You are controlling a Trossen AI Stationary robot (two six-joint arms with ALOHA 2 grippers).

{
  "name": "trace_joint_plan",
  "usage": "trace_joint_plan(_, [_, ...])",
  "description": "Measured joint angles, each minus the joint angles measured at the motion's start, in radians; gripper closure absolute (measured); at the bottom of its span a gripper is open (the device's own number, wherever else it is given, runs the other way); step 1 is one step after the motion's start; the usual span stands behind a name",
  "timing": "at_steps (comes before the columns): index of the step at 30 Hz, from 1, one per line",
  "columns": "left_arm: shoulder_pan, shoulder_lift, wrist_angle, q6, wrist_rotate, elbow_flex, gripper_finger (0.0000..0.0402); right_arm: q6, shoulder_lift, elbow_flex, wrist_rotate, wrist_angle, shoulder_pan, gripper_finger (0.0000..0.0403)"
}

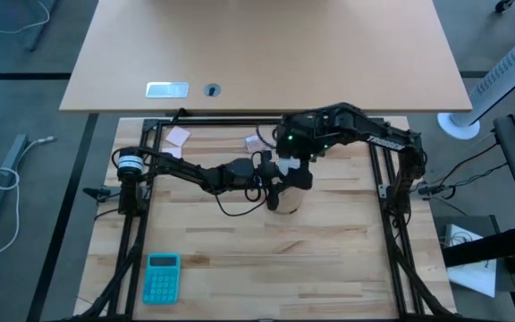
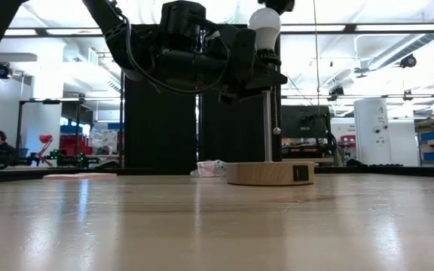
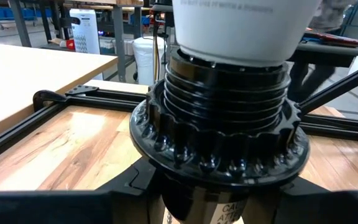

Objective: Screw lightbulb
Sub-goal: Remove the light bulb from the lamp

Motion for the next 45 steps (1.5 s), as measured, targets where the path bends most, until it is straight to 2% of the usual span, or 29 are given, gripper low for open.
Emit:
trace_joint_plan(4, [0.0, 0.0, 0.0, 0.0, -0.003, 0.0, 0.0262, 0.34, 0.0, 0.03, -0.02, 0.0, 0.001, 0.0052])
trace_joint_plan(8, [0.0, 0.0, 0.0, 0.0, -0.003, 0.0, 0.0262, 0.674, 0.0, 0.02, 0.051, -0.002, 0.001, 0.0052])
trace_joint_plan(14, [0.0, 0.0, 0.0, 0.0, -0.004, 0.0, 0.0262, 0.848, 0.017, -0.011, 0.063, -0.003, 0.001, 0.0052])
trace_joint_plan(18, [0.0, 0.0, 0.0, 0.0, -0.004, 0.0, 0.0262, 0.898, 0.027, -0.023, 0.037, -0.004, 0.003, 0.0052])
trace_joint_plan(25, [0.0, 0.0, 0.0, 0.0, -0.005, 0.0, 0.0262, 0.9, 0.052, -0.045, 0.06, -0.004, -0.002, 0.0052])
trace_joint_plan(31, [0.0, 0.0, 0.0, 0.0, -0.005, 0.0, 0.0262, 0.86, 0.054, -0.05, -0.018, -0.004, -0.013, 0.0052])
trace_joint_plan(38, [0.001, 0.0, 0.0, 0.003, -0.005, 0.0, 0.0262, 0.851, 0.054, -0.053, 0.007, -0.004, -0.013, 0.0053])
trace_joint_plan(41, [0.001, 0.0, 0.0, 0.004, -0.005, 0.0, 0.0262, 0.841, 0.054, -0.053, 0.009, -0.004, -0.013, 0.006])
trace_joint_plan(45, [0.001, 0.0, 0.0, 0.004, -0.005, 0.0, 0.0262, 0.84, 0.054, -0.053, 0.004, -0.004, -0.013, 0.009])
